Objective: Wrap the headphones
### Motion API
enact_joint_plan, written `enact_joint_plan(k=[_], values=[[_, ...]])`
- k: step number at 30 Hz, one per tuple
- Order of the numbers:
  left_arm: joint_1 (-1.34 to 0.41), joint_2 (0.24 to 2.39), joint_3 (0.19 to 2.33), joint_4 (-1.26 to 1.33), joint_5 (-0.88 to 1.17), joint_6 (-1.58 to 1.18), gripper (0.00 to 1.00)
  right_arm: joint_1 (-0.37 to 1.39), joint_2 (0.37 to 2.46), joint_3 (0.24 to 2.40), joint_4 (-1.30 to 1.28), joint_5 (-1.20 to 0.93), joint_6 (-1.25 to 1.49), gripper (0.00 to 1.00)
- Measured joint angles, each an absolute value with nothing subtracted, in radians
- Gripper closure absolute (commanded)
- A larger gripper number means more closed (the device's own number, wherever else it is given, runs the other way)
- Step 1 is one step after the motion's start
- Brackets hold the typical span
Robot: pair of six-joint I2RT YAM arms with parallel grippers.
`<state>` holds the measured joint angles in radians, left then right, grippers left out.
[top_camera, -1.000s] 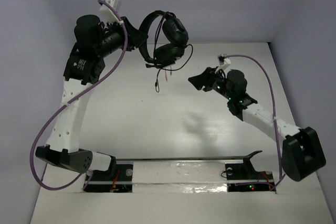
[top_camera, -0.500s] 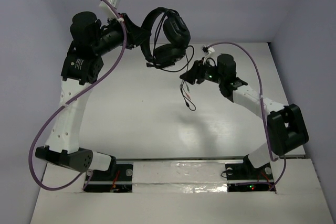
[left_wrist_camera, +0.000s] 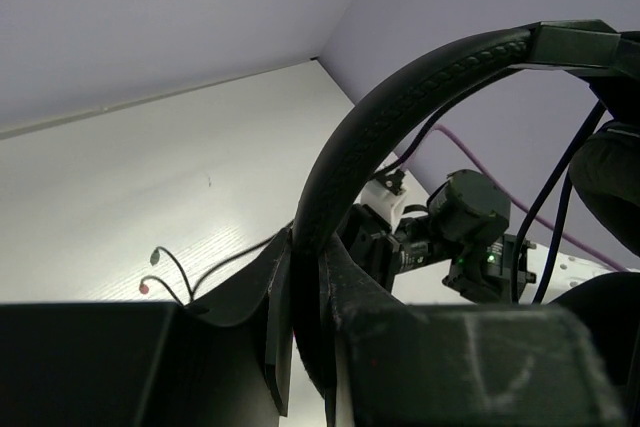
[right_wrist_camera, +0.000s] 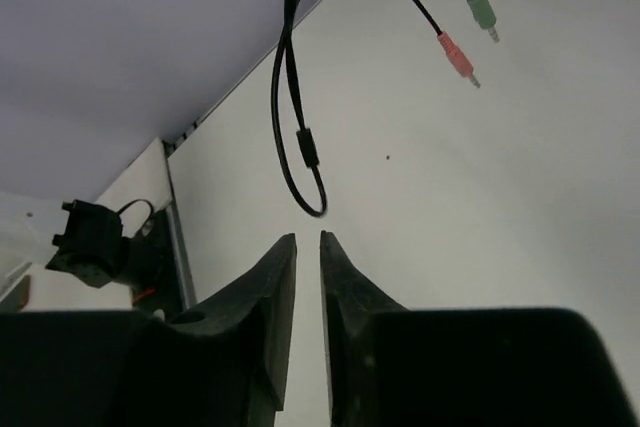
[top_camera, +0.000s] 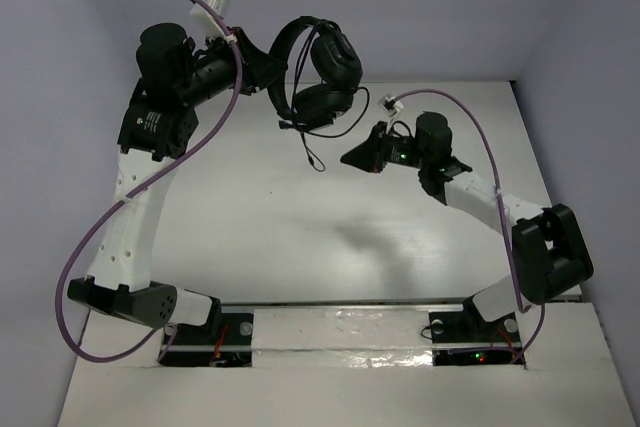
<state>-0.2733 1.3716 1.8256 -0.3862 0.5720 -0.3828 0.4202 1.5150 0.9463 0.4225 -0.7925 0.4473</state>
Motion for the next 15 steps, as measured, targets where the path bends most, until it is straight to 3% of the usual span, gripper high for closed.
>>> enact_joint_plan(k=[6,7,10,15], values=[[-0.273,1.372,1.831,-0.392,0.572,-0.382,1.0,0.42,1.492,0.999,0.344,-0.654,0.374,0.63],[-0.273,1.372,1.833,-0.394,0.572,-0.382,1.0,0.42,1.492,1.006,0.333,-0.628,0.363,0.54],[-0.273,1.372,1.835,-0.393,0.572,-0.382,1.0,0.42,1.492,1.022,0.28,-0.56,0.321,0.39],[-0.273,1.374,1.835,-0.393,0.58,-0.383,1.0,0.434,1.493,1.037,0.203,-0.489,0.251,0.35]])
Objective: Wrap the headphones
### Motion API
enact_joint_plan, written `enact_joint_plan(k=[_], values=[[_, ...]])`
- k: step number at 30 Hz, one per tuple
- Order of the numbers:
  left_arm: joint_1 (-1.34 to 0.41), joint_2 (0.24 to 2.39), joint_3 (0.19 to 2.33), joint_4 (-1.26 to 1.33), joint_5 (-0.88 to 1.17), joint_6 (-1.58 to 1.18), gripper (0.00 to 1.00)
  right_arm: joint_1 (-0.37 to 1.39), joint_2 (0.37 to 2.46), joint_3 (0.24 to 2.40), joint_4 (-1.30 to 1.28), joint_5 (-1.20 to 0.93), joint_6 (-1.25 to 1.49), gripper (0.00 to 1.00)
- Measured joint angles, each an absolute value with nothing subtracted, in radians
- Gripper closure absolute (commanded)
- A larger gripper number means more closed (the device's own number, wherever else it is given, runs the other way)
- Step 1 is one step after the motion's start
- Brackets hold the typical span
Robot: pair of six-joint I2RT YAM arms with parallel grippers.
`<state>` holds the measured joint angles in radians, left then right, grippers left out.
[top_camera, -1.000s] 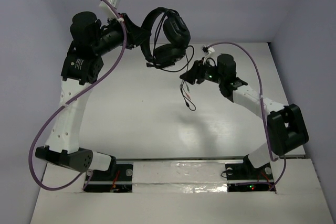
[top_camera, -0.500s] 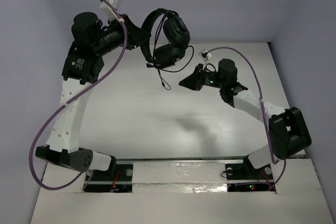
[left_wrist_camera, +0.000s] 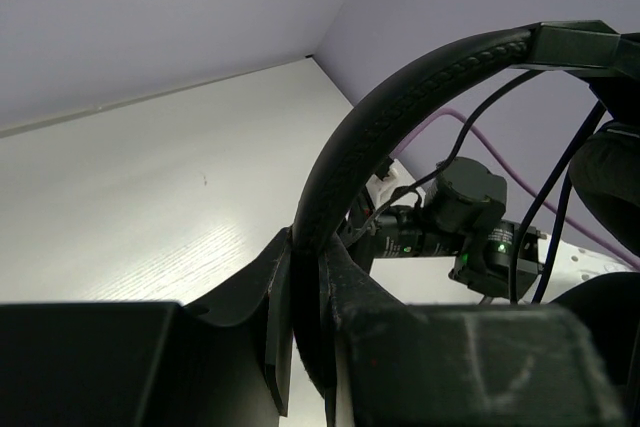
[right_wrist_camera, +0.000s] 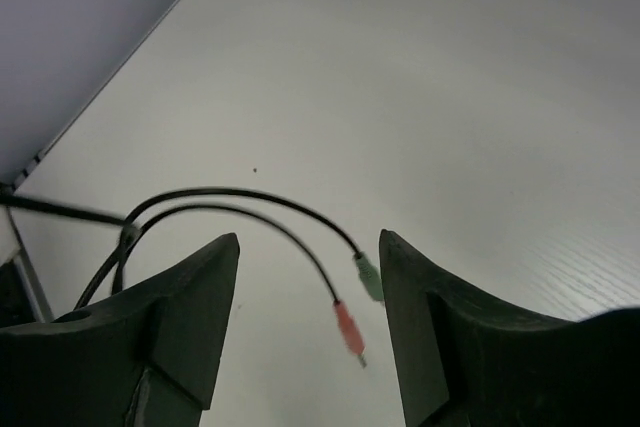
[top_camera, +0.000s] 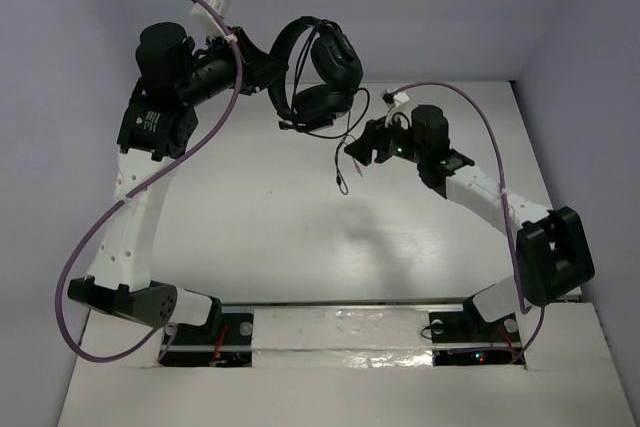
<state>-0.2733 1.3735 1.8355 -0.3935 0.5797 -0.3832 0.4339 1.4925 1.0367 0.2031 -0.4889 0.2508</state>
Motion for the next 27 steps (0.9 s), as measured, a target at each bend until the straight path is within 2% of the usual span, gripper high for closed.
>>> enact_joint_plan(k=[3,7,9,13,15,16,21,24,25,27], values=[[-0.273,1.374,1.835,-0.393,0.593,-0.384,1.0,0.44,1.494,1.047,0.171,-0.437,0.214,0.3],[-0.273,1.374,1.835,-0.393,0.61,-0.388,1.0,0.44,1.526,1.074,0.169,-0.43,0.179,0.31],[-0.273,1.374,1.835,-0.392,0.619,-0.391,1.0,0.439,1.567,1.095,0.195,-0.493,0.182,0.36],[-0.273,1.374,1.835,-0.392,0.625,-0.395,1.0,0.443,1.662,1.115,0.304,-0.664,0.238,0.87],[-0.273,1.374,1.835,-0.392,0.625,-0.395,1.0,0.447,1.692,1.108,0.373,-0.721,0.288,1.0],[-0.273,1.374,1.835,-0.393,0.624,-0.395,1.0,0.447,1.7,1.104,0.403,-0.739,0.308,1.0],[-0.273,1.374,1.845,-0.404,0.612,-0.394,1.0,0.447,1.699,1.09,0.507,-0.775,0.371,1.0],[-0.273,1.374,1.863,-0.408,0.608,-0.395,1.0,0.452,1.67,1.039,0.545,-0.754,0.386,0.61],[-0.273,1.374,1.868,-0.408,0.608,-0.395,1.0,0.456,1.655,1.018,0.541,-0.744,0.382,0.4],[-0.273,1.374,1.875,-0.409,0.607,-0.395,1.0,0.471,1.634,0.995,0.519,-0.712,0.358,0.36]])
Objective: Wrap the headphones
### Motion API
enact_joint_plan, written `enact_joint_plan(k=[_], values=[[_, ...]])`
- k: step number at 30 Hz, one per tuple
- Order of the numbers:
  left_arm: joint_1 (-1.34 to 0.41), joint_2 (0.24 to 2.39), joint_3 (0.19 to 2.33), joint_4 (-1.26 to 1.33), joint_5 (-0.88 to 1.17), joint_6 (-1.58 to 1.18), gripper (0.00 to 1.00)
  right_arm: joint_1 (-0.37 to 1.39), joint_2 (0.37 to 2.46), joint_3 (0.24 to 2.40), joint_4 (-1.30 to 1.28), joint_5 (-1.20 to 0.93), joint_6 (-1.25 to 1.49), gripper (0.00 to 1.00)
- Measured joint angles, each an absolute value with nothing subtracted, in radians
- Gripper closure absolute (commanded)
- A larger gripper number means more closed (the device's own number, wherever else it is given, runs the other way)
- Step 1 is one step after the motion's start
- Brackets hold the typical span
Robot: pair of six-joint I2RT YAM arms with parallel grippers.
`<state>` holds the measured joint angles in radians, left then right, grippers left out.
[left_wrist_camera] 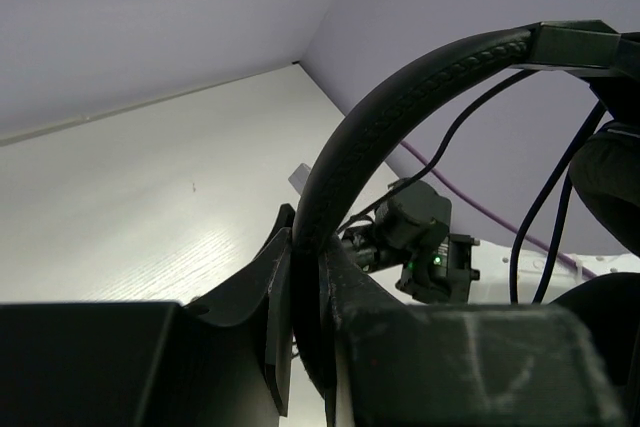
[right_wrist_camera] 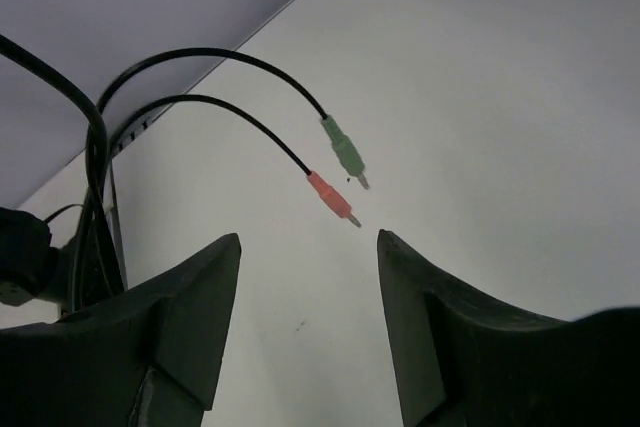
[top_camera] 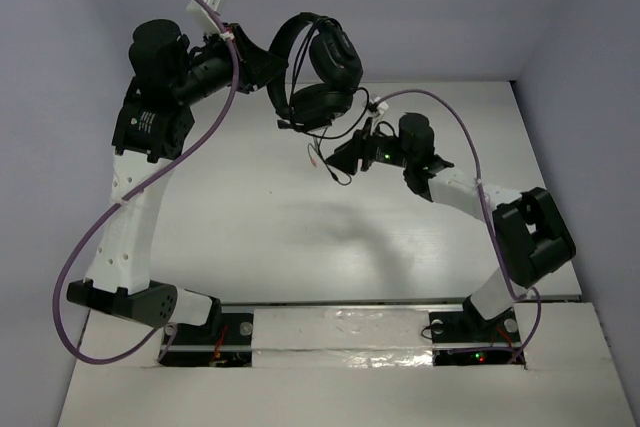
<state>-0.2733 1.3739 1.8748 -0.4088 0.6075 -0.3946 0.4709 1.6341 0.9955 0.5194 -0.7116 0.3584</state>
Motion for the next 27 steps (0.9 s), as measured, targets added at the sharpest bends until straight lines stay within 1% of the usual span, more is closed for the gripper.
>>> enact_joint_plan(k=[3,5,6,7,8,10,12,16,18,19,20,23,27], values=[[-0.273,1.374,1.882,-0.409,0.605,-0.395,1.0,0.503,1.612,0.995,0.448,-0.666,0.3,0.35],[-0.273,1.374,1.886,-0.409,0.605,-0.395,1.0,0.522,1.607,0.998,0.403,-0.646,0.268,0.27],[-0.273,1.374,1.886,-0.408,0.605,-0.395,1.0,0.53,1.606,0.998,0.385,-0.637,0.257,0.25],[-0.273,1.374,1.886,-0.408,0.605,-0.395,1.0,0.538,1.606,0.998,0.371,-0.628,0.248,0.18],[-0.273,1.374,1.886,-0.408,0.606,-0.397,1.0,0.545,1.606,0.998,0.361,-0.612,0.24,0.18],[-0.273,1.374,1.885,-0.406,0.611,-0.403,1.0,0.555,1.606,0.998,0.356,-0.567,0.233,0.17],[-0.273,1.374,1.88,-0.393,0.62,-0.413,1.0,0.56,1.607,0.998,0.366,-0.497,0.235,0.19],[-0.273,1.374,1.872,-0.379,0.633,-0.43,1.0,0.559,1.617,0.998,0.433,-0.357,0.259,0.28],[-0.273,1.374,1.872,-0.381,0.632,-0.431,1.0,0.557,1.619,0.997,0.464,-0.318,0.282,0.27],[-0.273,1.373,1.872,-0.383,0.632,-0.43,1.0,0.557,1.619,0.993,0.488,-0.305,0.293,0.24],[-0.273,1.372,1.872,-0.386,0.632,-0.429,1.0,0.558,1.618,0.984,0.521,-0.293,0.307,0.24],[-0.273,1.372,1.872,-0.389,0.633,-0.43,1.0,0.558,1.623,0.988,0.535,-0.281,0.318,0.26],[-0.273,1.372,1.875,-0.395,0.636,-0.428,1.0,0.558,1.629,1.0,0.524,-0.266,0.317,0.24]])
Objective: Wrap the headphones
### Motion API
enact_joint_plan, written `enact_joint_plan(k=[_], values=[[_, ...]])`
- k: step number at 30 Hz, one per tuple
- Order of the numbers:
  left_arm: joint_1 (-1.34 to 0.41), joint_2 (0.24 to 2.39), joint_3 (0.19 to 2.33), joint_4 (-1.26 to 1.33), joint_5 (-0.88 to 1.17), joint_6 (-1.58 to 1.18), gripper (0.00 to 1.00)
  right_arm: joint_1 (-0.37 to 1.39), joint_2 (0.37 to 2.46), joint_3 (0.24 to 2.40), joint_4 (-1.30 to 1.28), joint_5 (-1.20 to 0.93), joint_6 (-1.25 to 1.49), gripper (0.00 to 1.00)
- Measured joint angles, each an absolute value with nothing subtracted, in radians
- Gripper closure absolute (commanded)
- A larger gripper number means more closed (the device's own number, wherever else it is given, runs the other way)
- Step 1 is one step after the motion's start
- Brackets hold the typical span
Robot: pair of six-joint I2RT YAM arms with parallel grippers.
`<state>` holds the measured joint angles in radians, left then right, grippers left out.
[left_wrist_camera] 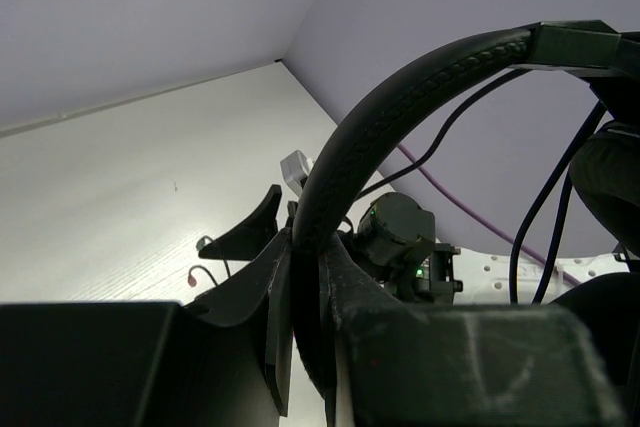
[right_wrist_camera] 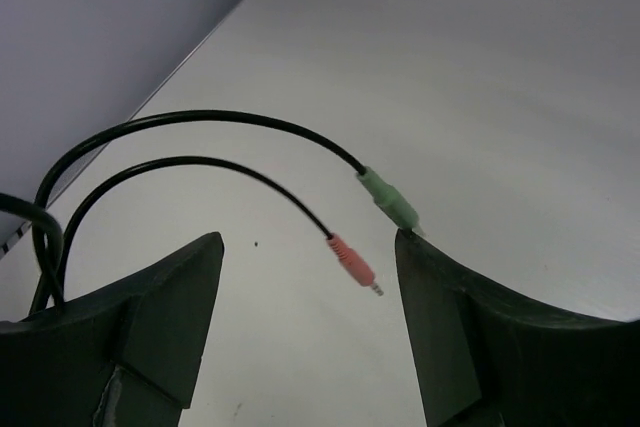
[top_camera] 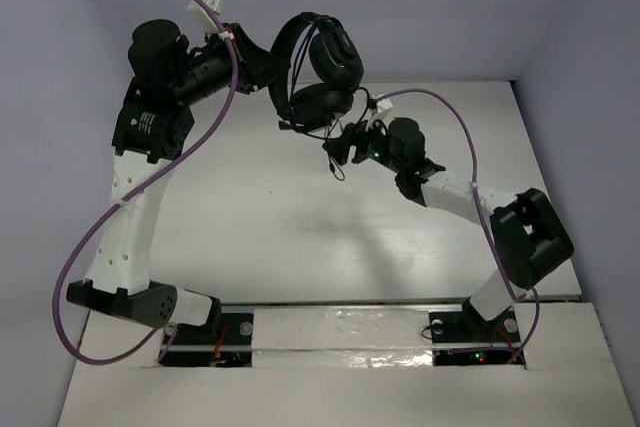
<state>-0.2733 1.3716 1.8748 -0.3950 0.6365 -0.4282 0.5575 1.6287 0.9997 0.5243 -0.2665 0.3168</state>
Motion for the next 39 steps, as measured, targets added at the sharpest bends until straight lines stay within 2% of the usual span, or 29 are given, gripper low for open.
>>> enact_joint_plan(k=[5,15,19,22,24,25,26,28,29,30,32,39], values=[[-0.273,1.372,1.875,-0.402,0.638,-0.427,1.0,0.558,1.617,0.992,0.506,-0.252,0.317,0.18],[-0.273,1.371,1.875,-0.419,0.632,-0.422,1.0,0.597,1.732,1.091,0.502,-0.548,0.332,0.21],[-0.273,1.371,1.875,-0.421,0.633,-0.424,1.0,0.604,1.752,1.092,0.533,-0.591,0.353,0.23],[-0.273,1.37,1.875,-0.422,0.633,-0.424,1.0,0.604,1.782,1.122,0.555,-0.582,0.356,0.33],[-0.273,1.367,1.875,-0.424,0.633,-0.424,1.0,0.603,1.806,1.144,0.571,-0.571,0.363,0.43],[-0.273,1.366,1.875,-0.425,0.633,-0.424,1.0,0.603,1.814,1.148,0.587,-0.568,0.367,0.51],[-0.273,1.365,1.875,-0.425,0.633,-0.424,1.0,0.603,1.823,1.151,0.606,-0.565,0.374,0.65],[-0.273,1.363,1.875,-0.425,0.633,-0.425,1.0,0.603,1.84,1.154,0.639,-0.565,0.394,0.78],[-0.273,1.363,1.879,-0.427,0.632,-0.425,1.0,0.603,1.849,1.155,0.654,-0.566,0.405,0.9],[-0.273,1.363,1.884,-0.432,0.627,-0.424,1.0,0.603,1.855,1.155,0.664,-0.567,0.412,0.95],[-0.273,1.364,1.905,-0.454,0.614,-0.421,1.0,0.603,1.86,1.149,0.673,-0.565,0.43,1.0],[-0.273,1.388,2.026,-0.469,0.535,-0.416,1.0,0.603,1.834,0.995,0.743,-0.523,0.476,1.0]])
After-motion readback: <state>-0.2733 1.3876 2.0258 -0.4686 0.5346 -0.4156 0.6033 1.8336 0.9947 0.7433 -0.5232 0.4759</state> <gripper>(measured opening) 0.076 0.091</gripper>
